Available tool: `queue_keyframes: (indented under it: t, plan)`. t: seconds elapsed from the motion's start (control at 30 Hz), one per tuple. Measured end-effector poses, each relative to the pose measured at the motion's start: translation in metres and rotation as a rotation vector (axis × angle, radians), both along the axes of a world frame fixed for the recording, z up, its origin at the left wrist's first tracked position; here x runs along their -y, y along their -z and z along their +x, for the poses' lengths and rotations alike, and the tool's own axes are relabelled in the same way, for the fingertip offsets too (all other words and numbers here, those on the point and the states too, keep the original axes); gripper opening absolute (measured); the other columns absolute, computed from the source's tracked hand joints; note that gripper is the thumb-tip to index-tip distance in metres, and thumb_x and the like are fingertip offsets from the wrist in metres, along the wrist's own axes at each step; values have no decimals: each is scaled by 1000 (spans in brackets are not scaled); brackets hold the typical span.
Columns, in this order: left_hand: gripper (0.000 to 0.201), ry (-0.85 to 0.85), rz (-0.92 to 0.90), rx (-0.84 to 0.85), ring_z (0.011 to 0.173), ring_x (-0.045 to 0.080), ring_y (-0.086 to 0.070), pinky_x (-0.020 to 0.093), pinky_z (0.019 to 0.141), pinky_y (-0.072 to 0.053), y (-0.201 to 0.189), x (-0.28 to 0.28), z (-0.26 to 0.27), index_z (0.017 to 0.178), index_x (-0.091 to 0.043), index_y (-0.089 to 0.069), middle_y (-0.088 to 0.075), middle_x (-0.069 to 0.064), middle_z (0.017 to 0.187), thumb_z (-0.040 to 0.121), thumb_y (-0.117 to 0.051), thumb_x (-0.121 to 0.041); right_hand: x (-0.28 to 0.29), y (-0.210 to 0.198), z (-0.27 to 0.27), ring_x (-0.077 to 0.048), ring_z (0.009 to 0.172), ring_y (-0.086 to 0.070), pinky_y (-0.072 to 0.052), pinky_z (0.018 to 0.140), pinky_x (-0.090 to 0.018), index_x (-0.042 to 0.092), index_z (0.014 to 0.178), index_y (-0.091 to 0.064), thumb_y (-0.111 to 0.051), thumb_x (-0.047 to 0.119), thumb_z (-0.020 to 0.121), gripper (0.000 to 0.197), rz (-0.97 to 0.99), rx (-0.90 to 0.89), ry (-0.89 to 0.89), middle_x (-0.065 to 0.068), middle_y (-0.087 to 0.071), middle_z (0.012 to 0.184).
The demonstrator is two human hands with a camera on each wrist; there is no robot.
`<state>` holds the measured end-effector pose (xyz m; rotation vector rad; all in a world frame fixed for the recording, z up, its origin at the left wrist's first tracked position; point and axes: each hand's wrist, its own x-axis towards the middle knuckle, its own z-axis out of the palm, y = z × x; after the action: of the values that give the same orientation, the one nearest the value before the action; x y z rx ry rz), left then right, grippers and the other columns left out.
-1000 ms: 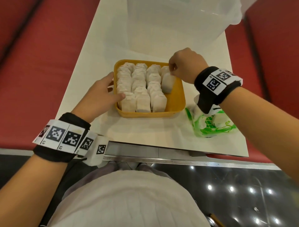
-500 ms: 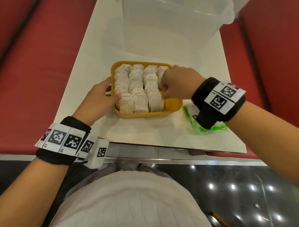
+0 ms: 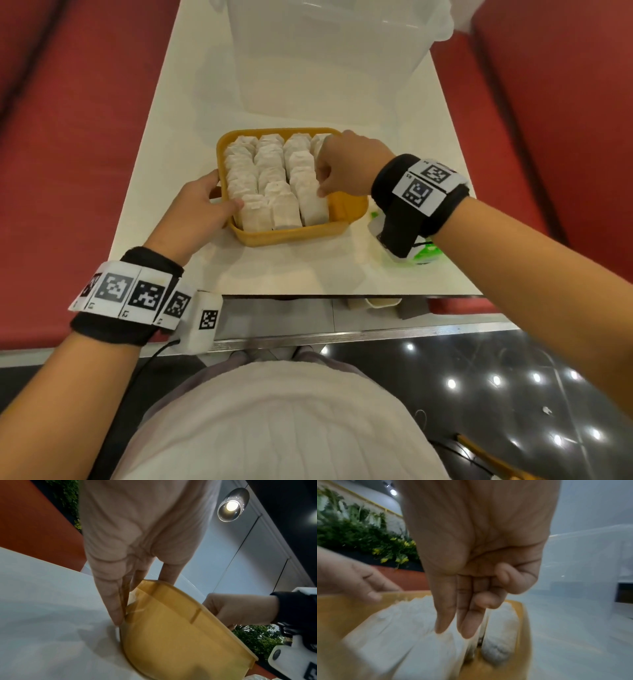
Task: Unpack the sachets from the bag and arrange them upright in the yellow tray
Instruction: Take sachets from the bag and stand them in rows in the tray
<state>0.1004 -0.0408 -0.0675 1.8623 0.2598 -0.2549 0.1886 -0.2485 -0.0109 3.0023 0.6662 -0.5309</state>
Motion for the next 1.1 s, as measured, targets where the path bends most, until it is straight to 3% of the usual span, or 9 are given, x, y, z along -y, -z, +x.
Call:
queue_keyframes:
  t: [0.17, 0.23, 0.33, 0.4, 0.53, 0.67, 0.73, 0.93, 1.1]
  plan:
    - [64, -129, 228, 79, 131, 22, -45, 39, 107, -39, -11, 0, 1, 149, -19, -34, -44, 6, 147, 92, -62, -29, 69, -57, -21, -11, 71, -58, -45, 68, -21, 15, 87, -71, -70, 32, 84, 18, 415, 198, 292, 1, -65, 82]
    - [55, -151, 278, 289, 130, 17, -45, 38, 107, -40, -31, 10, -3, 144, -22, -41, -48, 1, 143, 93, -60, -22, 118, -68, -39, -14, 67, -59, -51, 72, -31, 11, 85, -73, -68, 38, 82, 27, 525, 344, 471, -3, -68, 79]
    - [36, 15, 195, 518, 120, 4, -50, 30, 104, -43, -68, 51, -13, 128, -26, -57, -58, -10, 129, 93, -58, -19, 175, -57, -66, -28, 74, -65, -54, 79, -50, 11, 81, -72, -63, 41, 76, 31, 581, 477, 700, -9, -70, 77]
    - [27, 213, 158, 603, 112, 4, -56, 28, 100, -46, -78, 91, -22, 119, -24, -63, -63, -11, 118, 93, -57, -19, 189, -40, -83, -27, 72, -66, -56, 77, -45, 10, 81, -72, -64, 30, 79, 22, 583, 451, 749, -7, -69, 74]
    - [31, 758, 363, 688, 110, 20, -51, 30, 95, -40, -49, 175, -33, 125, -12, -59, -59, 5, 121, 94, -52, -12, 174, 1, -110, -18, 72, -62, -46, 69, -26, 7, 85, -74, -62, 15, 87, 14, 544, 304, 557, -3, -69, 75]
    - [51, 1082, 959, 592, 116, 31, -44, 37, 93, -38, -3, 220, -22, 136, 0, -40, -47, 17, 129, 86, -46, -6, 168, 42, -105, -26, 91, -61, -46, 83, -38, 5, 98, -69, -48, 9, 93, 22, 385, 94, 346, -11, -69, 97]
    - [43, 1120, 1111, 590, 116, 32, -46, 36, 93, -35, 5, 222, -11, 131, -2, -42, -50, 15, 126, 88, -43, -5, 178, 52, -102, -30, 88, -59, -46, 77, -40, 2, 94, -64, -43, 11, 96, 22, 239, 13, 291, -14, -65, 96]
    - [33, 1051, 849, 834, 92, 33, -59, 41, 78, -45, 15, 210, 6, 111, -9, -61, -64, 11, 104, 82, -56, 8, 203, 40, -106, -33, 79, -57, -38, 64, -32, 8, 80, -57, -41, 19, 97, 26, 172, 44, 364, -9, -55, 79]
    - [32, 992, 714, 1011, 75, 35, -59, 40, 64, -49, 19, 205, 4, 94, -6, -70, -66, 12, 87, 73, -56, 14, 182, 32, -101, -27, 103, -60, -47, 89, -36, 14, 115, -65, -48, 3, 88, 34, 329, -25, 198, -9, -66, 114]
